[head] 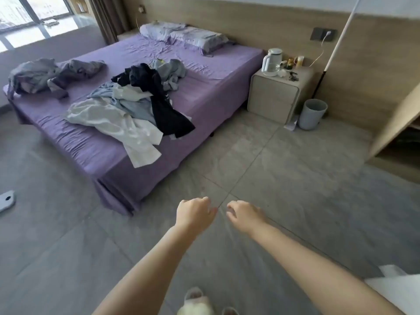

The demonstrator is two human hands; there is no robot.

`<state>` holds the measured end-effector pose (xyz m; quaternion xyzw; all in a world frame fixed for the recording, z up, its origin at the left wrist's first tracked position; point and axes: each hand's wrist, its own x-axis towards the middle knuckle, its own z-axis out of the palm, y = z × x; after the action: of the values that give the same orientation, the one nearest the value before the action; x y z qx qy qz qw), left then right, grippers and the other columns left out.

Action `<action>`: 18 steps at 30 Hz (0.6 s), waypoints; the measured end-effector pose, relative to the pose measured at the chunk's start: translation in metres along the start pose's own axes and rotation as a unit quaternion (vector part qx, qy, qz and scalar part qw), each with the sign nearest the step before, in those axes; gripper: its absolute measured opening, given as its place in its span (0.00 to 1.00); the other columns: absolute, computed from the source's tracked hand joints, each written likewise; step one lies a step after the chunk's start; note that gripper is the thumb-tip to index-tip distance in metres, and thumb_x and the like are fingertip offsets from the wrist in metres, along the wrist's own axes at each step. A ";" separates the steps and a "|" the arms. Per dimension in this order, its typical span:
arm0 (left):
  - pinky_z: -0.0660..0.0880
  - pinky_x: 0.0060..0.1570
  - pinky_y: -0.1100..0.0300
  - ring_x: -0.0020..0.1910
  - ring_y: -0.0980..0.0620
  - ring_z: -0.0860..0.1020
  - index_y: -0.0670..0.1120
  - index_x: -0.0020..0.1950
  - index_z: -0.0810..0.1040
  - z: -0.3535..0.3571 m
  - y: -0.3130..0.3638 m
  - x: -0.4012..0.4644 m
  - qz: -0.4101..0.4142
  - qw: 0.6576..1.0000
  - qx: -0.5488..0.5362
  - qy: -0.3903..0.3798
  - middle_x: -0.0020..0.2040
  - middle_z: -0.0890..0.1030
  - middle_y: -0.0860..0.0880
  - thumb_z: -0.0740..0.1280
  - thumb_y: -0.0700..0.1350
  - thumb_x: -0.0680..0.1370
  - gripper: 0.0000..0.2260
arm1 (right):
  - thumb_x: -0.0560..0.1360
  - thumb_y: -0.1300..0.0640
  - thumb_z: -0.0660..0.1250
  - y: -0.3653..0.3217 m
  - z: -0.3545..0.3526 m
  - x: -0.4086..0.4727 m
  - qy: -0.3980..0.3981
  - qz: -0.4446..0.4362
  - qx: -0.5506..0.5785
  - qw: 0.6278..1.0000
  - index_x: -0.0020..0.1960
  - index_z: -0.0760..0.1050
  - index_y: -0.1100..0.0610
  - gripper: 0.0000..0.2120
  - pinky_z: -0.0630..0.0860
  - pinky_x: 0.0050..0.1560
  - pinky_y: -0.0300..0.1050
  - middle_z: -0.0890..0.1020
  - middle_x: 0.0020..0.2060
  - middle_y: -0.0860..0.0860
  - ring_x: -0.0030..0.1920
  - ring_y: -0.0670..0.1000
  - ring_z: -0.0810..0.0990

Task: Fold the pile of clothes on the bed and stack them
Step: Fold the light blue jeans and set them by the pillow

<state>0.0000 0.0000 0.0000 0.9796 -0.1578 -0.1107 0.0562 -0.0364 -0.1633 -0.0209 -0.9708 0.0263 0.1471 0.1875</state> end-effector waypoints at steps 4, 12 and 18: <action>0.66 0.54 0.56 0.53 0.46 0.79 0.50 0.56 0.77 0.014 -0.004 0.008 0.022 1.000 0.012 -0.019 0.52 0.82 0.49 0.56 0.58 0.79 0.16 | 0.79 0.47 0.58 0.008 0.012 0.000 -0.019 0.031 0.008 0.999 0.61 0.73 0.51 0.14 0.72 0.54 0.47 0.79 0.58 0.50 0.59 0.54 0.77; 0.66 0.52 0.57 0.50 0.45 0.79 0.49 0.53 0.76 0.031 -0.018 0.039 0.080 0.995 -0.003 -0.060 0.49 0.82 0.48 0.56 0.56 0.80 0.15 | 0.79 0.47 0.58 0.001 0.019 0.028 -0.017 0.080 0.021 0.996 0.64 0.72 0.49 0.16 0.71 0.52 0.45 0.79 0.58 0.49 0.58 0.54 0.77; 0.68 0.49 0.57 0.52 0.44 0.79 0.48 0.55 0.77 0.032 -0.046 0.074 0.079 0.993 -0.022 -0.083 0.51 0.82 0.48 0.56 0.55 0.79 0.15 | 0.78 0.48 0.59 -0.019 0.021 0.068 -0.016 0.120 0.040 0.992 0.62 0.75 0.50 0.15 0.72 0.52 0.43 0.79 0.59 0.49 0.59 0.54 0.77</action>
<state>0.0741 0.0170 -0.0527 0.9499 -0.2366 -0.1906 0.0735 0.0243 -0.1379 -0.0532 -0.9499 0.1450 0.1831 0.2075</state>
